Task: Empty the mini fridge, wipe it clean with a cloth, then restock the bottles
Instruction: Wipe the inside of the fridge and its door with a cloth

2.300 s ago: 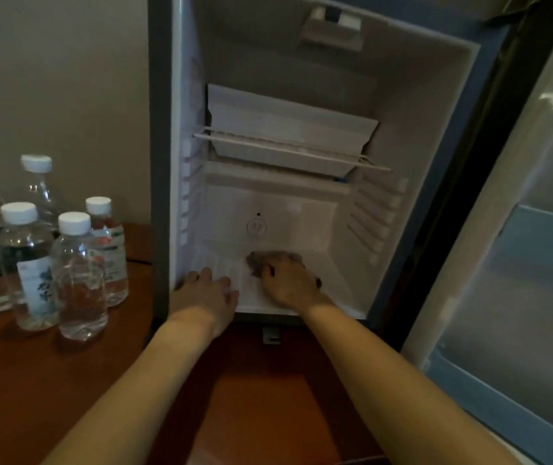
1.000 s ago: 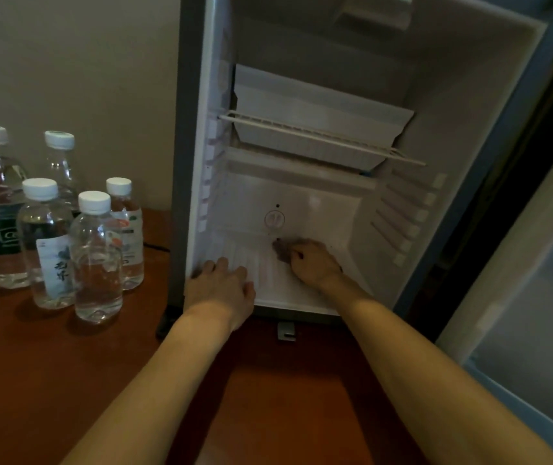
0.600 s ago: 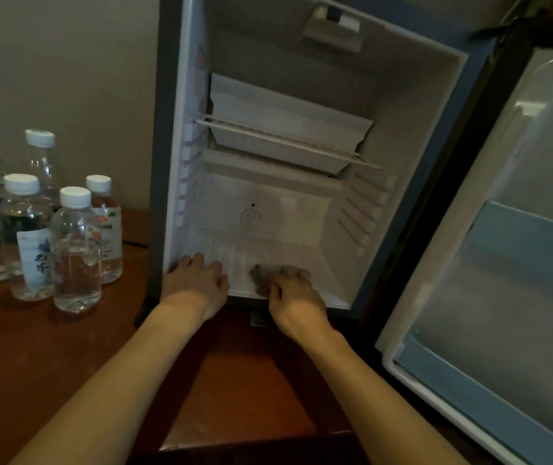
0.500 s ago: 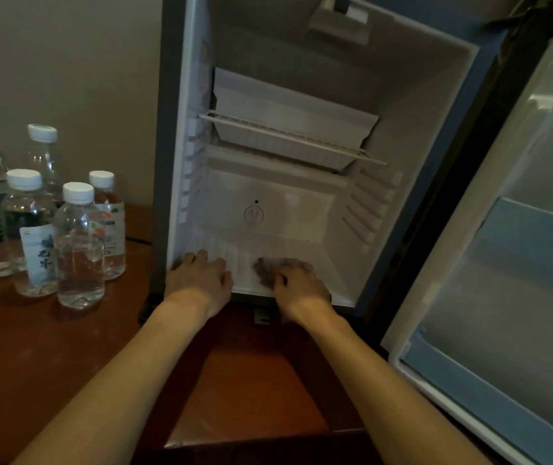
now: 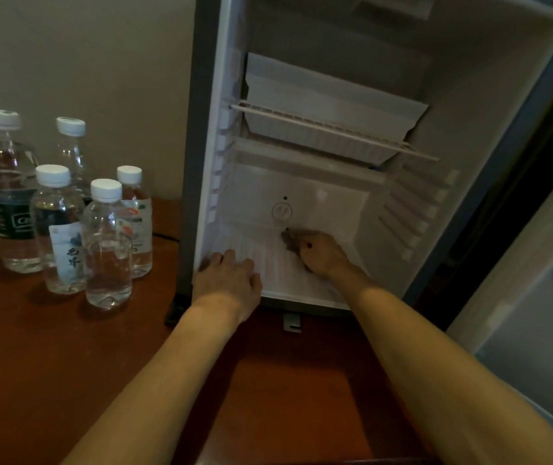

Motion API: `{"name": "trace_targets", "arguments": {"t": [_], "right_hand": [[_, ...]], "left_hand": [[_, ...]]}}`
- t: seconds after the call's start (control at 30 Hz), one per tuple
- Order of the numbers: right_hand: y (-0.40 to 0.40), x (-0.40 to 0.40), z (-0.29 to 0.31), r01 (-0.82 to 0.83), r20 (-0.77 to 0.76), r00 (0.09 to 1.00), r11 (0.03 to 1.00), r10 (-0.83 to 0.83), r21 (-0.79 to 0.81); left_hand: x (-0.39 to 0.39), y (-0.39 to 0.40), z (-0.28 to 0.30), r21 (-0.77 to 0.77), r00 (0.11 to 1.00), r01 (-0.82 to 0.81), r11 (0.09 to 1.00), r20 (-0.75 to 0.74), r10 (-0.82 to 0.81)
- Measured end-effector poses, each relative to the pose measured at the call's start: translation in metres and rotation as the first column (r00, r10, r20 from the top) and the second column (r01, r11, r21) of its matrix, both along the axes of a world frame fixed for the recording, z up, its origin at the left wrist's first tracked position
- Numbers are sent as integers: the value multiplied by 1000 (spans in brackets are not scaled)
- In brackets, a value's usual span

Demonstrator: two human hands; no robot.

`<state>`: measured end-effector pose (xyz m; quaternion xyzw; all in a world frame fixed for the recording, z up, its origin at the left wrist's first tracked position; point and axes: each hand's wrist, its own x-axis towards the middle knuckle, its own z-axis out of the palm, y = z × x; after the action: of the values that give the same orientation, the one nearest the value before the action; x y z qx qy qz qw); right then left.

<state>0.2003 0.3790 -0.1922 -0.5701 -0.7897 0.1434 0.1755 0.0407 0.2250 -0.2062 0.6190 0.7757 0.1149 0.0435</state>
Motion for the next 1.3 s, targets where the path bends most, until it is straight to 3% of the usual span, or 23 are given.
{"name": "trace_targets", "arguments": {"t": [0.17, 0.3, 0.43, 0.97, 1.3], "right_hand": [[-50, 25, -11, -56, 71, 996, 996, 51, 74], [-95, 37, -16, -14, 178, 984, 994, -5, 104], [-121, 45, -17, -7, 153, 988, 991, -14, 136], [7, 7, 6, 59, 159, 985, 996, -70, 72], [-60, 29, 14, -91, 268, 961, 993, 67, 78]], "left_hand": [[1, -1, 1, -3, 1000, 3, 1000, -13, -3], [1, -4, 2, 11, 1000, -3, 1000, -21, 4], [1, -6, 3, 5, 1000, -4, 1000, -15, 4], [-1, 5, -9, 22, 1000, -8, 1000, 27, 8], [0, 0, -6, 42, 1000, -1, 999, 8, 0]]}}
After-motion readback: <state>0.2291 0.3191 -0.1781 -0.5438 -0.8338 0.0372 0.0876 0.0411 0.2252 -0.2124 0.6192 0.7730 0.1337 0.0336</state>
